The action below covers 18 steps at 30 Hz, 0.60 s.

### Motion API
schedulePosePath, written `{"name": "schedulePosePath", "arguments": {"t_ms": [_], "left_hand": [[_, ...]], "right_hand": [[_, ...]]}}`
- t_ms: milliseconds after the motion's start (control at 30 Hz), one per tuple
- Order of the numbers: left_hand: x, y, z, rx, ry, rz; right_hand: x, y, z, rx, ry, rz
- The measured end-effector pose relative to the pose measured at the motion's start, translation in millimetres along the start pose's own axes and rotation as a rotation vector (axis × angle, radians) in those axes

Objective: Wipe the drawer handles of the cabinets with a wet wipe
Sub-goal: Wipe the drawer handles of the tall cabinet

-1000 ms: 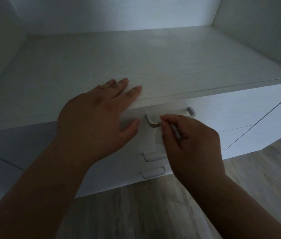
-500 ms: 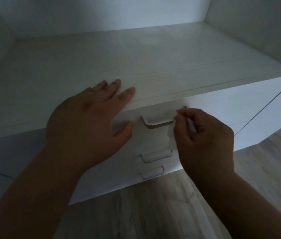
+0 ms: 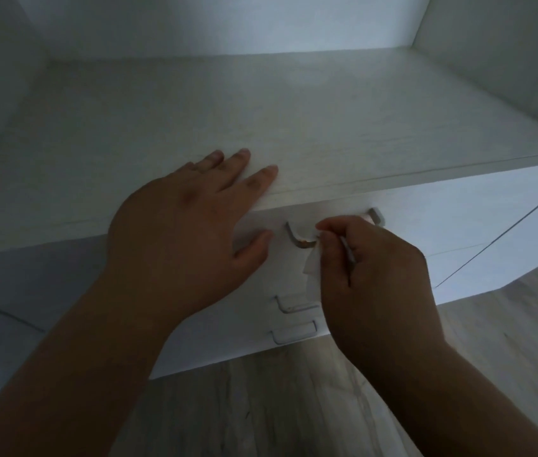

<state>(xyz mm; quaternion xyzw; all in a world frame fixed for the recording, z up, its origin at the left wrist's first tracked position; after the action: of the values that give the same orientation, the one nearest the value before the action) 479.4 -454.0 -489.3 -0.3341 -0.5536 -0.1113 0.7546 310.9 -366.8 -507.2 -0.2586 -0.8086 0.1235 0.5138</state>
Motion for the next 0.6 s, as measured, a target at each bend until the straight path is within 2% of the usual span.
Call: {"name": "schedulePosePath", "arguments": {"t_ms": [300, 467, 600], "left_hand": [[1, 1, 3, -0.005, -0.007, 0.013], [0, 2, 2, 0.0, -0.006, 0.019], [0, 2, 0, 0.004, -0.01, 0.017]], "right_hand": [[-4, 5, -3, 0.0, 0.101, -0.052], [-6, 10, -13, -0.059, -0.106, -0.07], [-10, 17, -3, -0.215, -0.303, -0.094]]}}
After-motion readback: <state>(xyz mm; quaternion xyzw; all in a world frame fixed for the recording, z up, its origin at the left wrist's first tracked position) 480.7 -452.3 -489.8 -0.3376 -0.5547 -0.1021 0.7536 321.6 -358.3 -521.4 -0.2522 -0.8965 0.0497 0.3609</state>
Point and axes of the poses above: each hand's wrist, its own y-axis away from the middle knuckle, its own x-axis out of the back of the hand, z = x × y, the point moved 7 cm from there along -y, towards the middle knuckle, and after that the axes turned 12 degrees about y, right-handed, at the moved point
